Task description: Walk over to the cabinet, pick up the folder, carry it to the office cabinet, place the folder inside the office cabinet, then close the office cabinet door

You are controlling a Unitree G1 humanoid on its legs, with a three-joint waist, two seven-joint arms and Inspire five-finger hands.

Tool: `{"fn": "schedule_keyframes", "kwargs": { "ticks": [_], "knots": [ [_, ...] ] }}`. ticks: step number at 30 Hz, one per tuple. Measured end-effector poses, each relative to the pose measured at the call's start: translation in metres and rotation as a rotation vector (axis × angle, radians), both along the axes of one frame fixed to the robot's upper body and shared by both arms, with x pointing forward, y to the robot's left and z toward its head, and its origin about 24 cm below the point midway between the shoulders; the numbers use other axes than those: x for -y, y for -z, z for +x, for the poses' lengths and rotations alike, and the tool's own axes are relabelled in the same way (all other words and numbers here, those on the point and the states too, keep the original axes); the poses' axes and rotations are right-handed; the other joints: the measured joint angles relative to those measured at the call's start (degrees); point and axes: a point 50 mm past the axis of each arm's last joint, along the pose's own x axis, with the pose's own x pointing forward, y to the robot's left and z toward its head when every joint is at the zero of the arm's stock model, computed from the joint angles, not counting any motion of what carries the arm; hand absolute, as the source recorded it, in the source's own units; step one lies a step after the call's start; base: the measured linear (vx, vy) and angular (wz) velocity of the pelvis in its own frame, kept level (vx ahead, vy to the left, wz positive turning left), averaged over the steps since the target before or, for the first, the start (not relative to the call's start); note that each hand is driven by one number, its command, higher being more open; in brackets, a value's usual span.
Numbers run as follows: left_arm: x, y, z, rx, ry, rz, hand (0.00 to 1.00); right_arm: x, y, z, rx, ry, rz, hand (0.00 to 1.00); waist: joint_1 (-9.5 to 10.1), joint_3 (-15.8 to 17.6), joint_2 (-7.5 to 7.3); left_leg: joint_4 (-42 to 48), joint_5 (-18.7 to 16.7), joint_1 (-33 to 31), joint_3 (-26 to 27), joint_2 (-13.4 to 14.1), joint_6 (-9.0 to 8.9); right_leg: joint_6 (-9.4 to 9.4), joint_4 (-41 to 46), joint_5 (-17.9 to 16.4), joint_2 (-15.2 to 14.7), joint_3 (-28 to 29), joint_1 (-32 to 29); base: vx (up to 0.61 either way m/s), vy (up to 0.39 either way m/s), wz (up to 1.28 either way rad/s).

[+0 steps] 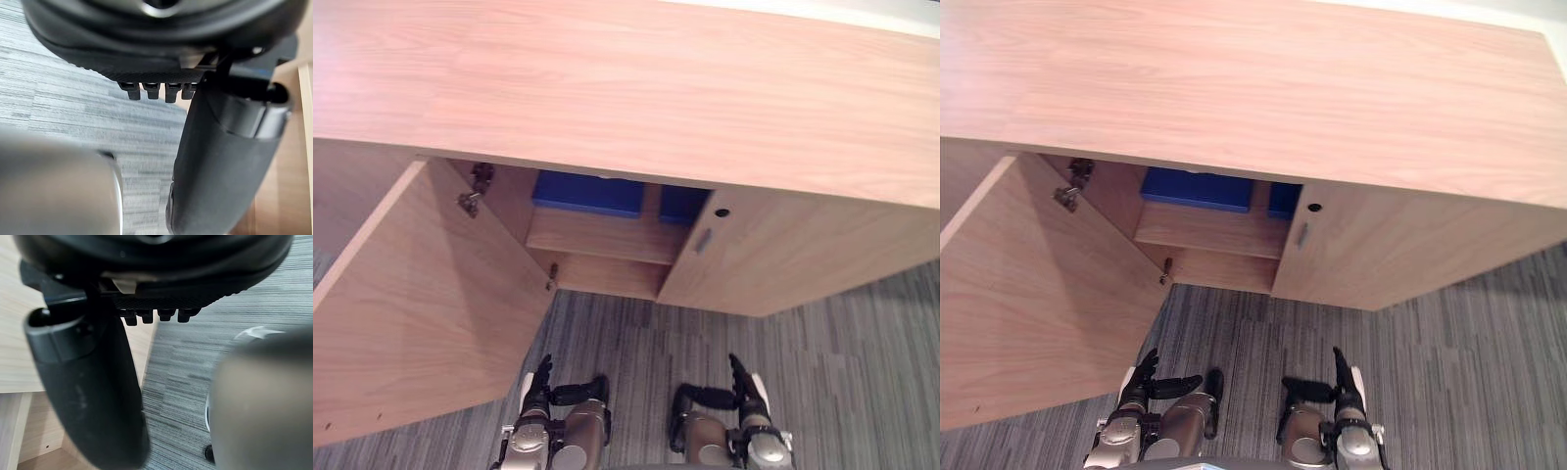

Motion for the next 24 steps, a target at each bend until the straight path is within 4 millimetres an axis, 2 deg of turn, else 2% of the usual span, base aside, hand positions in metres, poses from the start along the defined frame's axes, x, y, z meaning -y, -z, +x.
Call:
{"fn": "schedule_keyframes", "kwargs": {
  "ticks": [3,5,7,8,9,10,11,12,13,16,18,20,22,24],
  "knots": [
    [-0.009,0.001,-0.007,0.002,-0.080,-0.019,1.00,0.001,-0.003,0.010,0.025,0.014,-0.001,1.00,1.00,-0.7,-0.70,-1.1,1.3,0.3,-2.4,-0.8,-0.52,-0.33,-2.4,-0.9,0.3,0.4,1.9,0.05,-0.031,0.53],
    [-0.019,-0.001,-0.013,0.023,-0.196,-0.052,1.00,0.003,-0.011,0.027,0.082,0.048,-0.010,1.00,2.38,-0.7,-0.69,-1.4,3.4,-0.9,-2.7,-0.2,-2.45,-0.51,-3.1,-1.0,0.8,-1.9,2.3,-0.04,-0.106,0.57],
    [-0.030,-0.006,-0.017,0.065,-0.290,-0.064,1.00,0.006,-0.017,0.033,0.117,0.070,-0.014,1.00,3.62,-0.7,-0.68,-2.9,4.9,-1.5,-2.4,0.2,-3.19,-1.39,-2.7,-1.5,1.1,-4.3,2.3,-0.10,-0.101,0.65],
    [-0.040,-0.012,-0.019,0.101,-0.355,-0.068,1.00,0.009,-0.019,0.035,0.133,0.088,-0.012,1.00,3.90,-1.0,-0.52,-5.7,4.2,-1.4,-0.5,1.6,-3.51,-2.03,-2.4,-1.8,0.9,-6.4,2.1,-0.16,-0.103,0.74],
    [-0.051,-0.017,-0.020,0.131,-0.401,-0.059,1.00,0.008,-0.021,0.036,0.144,0.104,0.000,1.00,4.26,-1.3,-1.15,-8.0,3.5,-1.4,3.6,3.1,-3.27,-2.25,-2.5,-1.8,0.5,-7.5,1.7,-0.13,-0.068,0.55],
    [-0.054,-0.019,-0.020,0.139,-0.413,-0.055,1.00,0.008,-0.022,0.037,0.148,0.108,0.001,1.00,4.33,-1.5,-1.46,-8.1,3.3,-1.3,4.8,3.5,-3.35,-2.35,-2.7,-1.7,0.2,-7.8,1.6,-0.09,-0.048,0.67],
    [-0.068,-0.029,-0.018,0.199,-0.486,-0.042,1.00,0.015,-0.027,0.037,0.176,0.135,-0.011,1.00,4.12,-1.5,-1.63,0.1,1.2,-3.2,12.2,6.0,-2.55,-2.43,-1.9,-1.8,-1.3,-10.1,1.7,0.00,0.100,1.35],
    [-0.129,-0.089,-0.017,0.478,-0.633,0.118,1.00,0.027,-0.029,0.020,0.178,0.207,-0.027,1.00,4.25,-3.7,-1.18,-1.2,-2.1,2.7,16.1,6.1,-1.18,-1.49,1.3,-5.4,-2.8,-10.3,2.8,0.06,0.154,1.42],
    [-0.138,-0.098,-0.016,0.523,-0.656,0.152,1.00,0.026,-0.027,0.018,0.171,0.209,-0.023,1.00,4.39,-4.4,-0.93,-1.4,-1.6,2.9,15.5,5.3,-0.97,-1.46,-0.1,-5.3,-2.9,-9.7,3.5,0.09,0.174,1.05],
    [-0.142,-0.105,-0.012,0.554,-0.680,0.159,1.00,0.025,-0.025,0.017,0.162,0.207,-0.020,1.00,4.67,-5.2,-0.19,-2.9,-1.0,3.2,14.6,4.1,-0.65,-0.34,-3.3,-3.6,-2.5,-9.6,4.9,0.08,0.039,0.21],
    [-0.144,-0.120,-0.003,0.618,-0.661,0.172,1.00,0.025,-0.020,0.013,0.131,0.206,-0.015,1.00,4.59,-5.2,-0.23,-4.9,-0.1,4.1,13.3,3.7,-0.61,-0.38,-6.1,-2.7,-1.8,-10.0,7.0,0.08,-0.026,0.38],
    [-0.148,-0.150,0.015,0.720,-0.561,0.241,1.00,0.020,-0.010,0.006,0.073,0.181,0.011,1.00,4.74,-5.3,-0.35,-6.4,0.5,5.5,11.5,3.8,-1.07,-0.42,-8.2,-2.3,-0.8,-8.9,9.2,0.05,-0.051,0.41],
    [-0.152,-0.161,0.021,0.735,-0.497,0.292,1.00,0.016,-0.006,0.008,0.057,0.151,0.027,1.00,4.69,-5.3,-0.31,-7.4,1.0,6.0,11.2,4.3,-1.57,-0.43,-8.4,-2.3,-0.1,-8.2,9.4,0.04,-0.066,0.10],
    [-0.146,-0.176,0.036,0.807,-0.426,0.287,1.00,0.011,-0.004,0.008,0.044,0.113,0.042,1.00,4.68,-5.3,-0.33,-9.6,2.2,6.8,10.5,5.1,-2.08,-0.93,-8.5,-2.0,0.9,-7.6,9.7,0.04,-0.103,0.09]
  ]
}}
